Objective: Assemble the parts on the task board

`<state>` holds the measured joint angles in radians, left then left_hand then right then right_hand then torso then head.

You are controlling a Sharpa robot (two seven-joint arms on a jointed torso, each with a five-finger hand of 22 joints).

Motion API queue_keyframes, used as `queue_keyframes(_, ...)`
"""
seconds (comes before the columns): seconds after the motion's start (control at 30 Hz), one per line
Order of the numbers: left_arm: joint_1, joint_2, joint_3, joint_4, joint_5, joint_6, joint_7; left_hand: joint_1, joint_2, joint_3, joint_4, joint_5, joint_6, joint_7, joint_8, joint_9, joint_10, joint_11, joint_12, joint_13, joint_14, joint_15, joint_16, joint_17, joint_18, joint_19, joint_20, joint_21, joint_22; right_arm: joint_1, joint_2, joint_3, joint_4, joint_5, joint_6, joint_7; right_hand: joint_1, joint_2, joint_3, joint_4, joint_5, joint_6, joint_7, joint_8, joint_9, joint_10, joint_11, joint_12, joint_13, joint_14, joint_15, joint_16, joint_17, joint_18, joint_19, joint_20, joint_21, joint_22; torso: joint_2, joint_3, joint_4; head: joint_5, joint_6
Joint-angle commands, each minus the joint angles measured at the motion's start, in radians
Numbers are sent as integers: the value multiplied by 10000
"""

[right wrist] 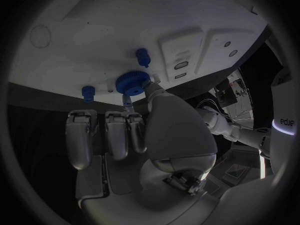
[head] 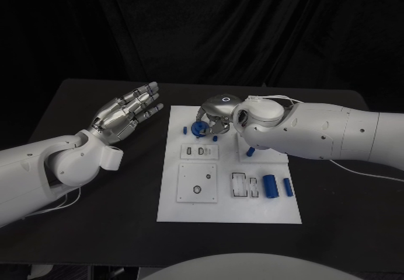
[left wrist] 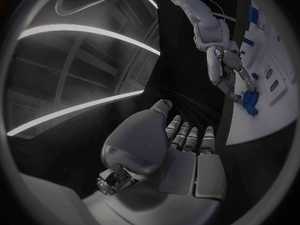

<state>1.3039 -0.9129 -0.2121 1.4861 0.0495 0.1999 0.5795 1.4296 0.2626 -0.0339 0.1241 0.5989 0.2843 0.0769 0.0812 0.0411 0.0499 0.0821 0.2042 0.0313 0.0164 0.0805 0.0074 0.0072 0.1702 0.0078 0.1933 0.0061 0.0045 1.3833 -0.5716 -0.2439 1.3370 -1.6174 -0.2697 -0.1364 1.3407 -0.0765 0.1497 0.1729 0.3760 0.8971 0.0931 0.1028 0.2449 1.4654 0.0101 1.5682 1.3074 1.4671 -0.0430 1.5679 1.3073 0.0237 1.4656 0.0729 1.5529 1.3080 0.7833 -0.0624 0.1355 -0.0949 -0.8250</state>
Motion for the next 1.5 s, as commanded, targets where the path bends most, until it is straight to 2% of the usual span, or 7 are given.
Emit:
queue_keyframes(0.03, -16, 20, 9, 9, 36, 150, 65, -28, 39, 78, -4, -62, -92, 3, 31, -1, -27, 60, -15, -6, -8, 84, 37, 10, 95, 29, 72, 9, 14, -51, 10, -12, -7, -47, 53, 106, 157, 7, 114, -59, 255, 377, -49, 189, 168, 1054, -73, 26, 2634, 1037, -86, 29, 2635, -166, 889, -111, -52, 2536, 2, 1, 9, -10, -6)
queue_keyframes(0.13, -18, 21, 9, 8, 36, 155, 59, -28, 39, 78, -4, -62, -92, 3, 31, -1, -27, 60, -15, -6, -8, 84, 37, 10, 95, 29, 72, 9, 14, -55, 12, -12, -10, -47, 26, 118, 271, 27, 248, -160, 481, 745, -105, 337, 318, 1054, -119, 26, 2634, 1037, -125, 29, 2635, -162, 879, -145, -66, 2530, -1, 1, 2, 1, -20)
queue_keyframes(0.4, -20, 14, 9, 14, 36, 156, 43, -37, 37, 91, 1, -74, -89, 6, 34, 0, -24, 73, -6, -5, -8, 90, 37, 10, 95, 34, 81, 12, 16, -57, 22, -12, -34, -47, -165, 206, 531, 64, 429, -403, 547, 1128, -120, 513, 567, 1054, -145, 26, 2634, 1037, -159, 29, 2635, -152, 853, -184, -100, 2517, -7, -5, -6, 5, -20)
queue_keyframes(0.73, -23, -10, 9, 32, 36, 151, 21, -37, 37, 91, 1, -74, -89, 6, 34, 0, -24, 73, -6, -5, -8, 90, 37, 10, 95, 34, 81, 12, 16, -56, 15, 8, -55, -47, -1332, 722, 651, 98, 506, -511, 517, 1223, -84, 553, 675, 1054, -115, 26, 2634, 1037, -142, 29, 2635, -166, 886, -179, -54, 2535, -7, -2, -15, 36, -1)
queue_keyframes(1.07, -24, -30, 9, 42, 36, 157, -18, -46, 35, 101, 7, -81, -93, 12, 35, 0, -24, 77, -4, -5, -8, 94, 38, 10, 96, 35, 88, 13, 17, -40, -33, 123, 46, -47, -2296, 880, 523, 25, 442, -452, 398, 1218, -48, 525, 736, 1054, -70, 26, 2634, 1037, -107, 29, 2635, -155, 857, -156, -93, 2520, -1, -4, -8, 63, -10)
queue_keyframes(1.3, -25, -53, 9, 42, 36, 158, -63, -46, 35, 101, 7, -81, -93, 12, 35, 0, -24, 77, -4, -5, -8, 94, 38, 10, 96, 35, 88, 13, 17, 56, -231, 167, 202, -47, -2404, 745, 446, -10, 413, -403, 271, 1172, -15, 467, 758, 1054, -25, 26, 2634, 1037, -72, 29, 2635, -143, 826, -129, -137, 2503, 6, 2, -1, 69, -4)
queue_keyframes(1.5, -26, -62, 9, 23, 36, 157, -91, -52, 33, 104, 10, -88, -89, 16, 37, 1, -22, 80, 0, -4, -7, 96, 39, 10, 97, 36, 92, 13, 17, 121, -517, 175, 375, -47, -2122, 509, 399, -26, 402, -367, 241, 1133, 12, 422, 764, 1054, 11, 26, 2634, 1037, -45, 29, 2635, -137, 811, -109, -157, 2495, -9, -8, -14, 62, -32)
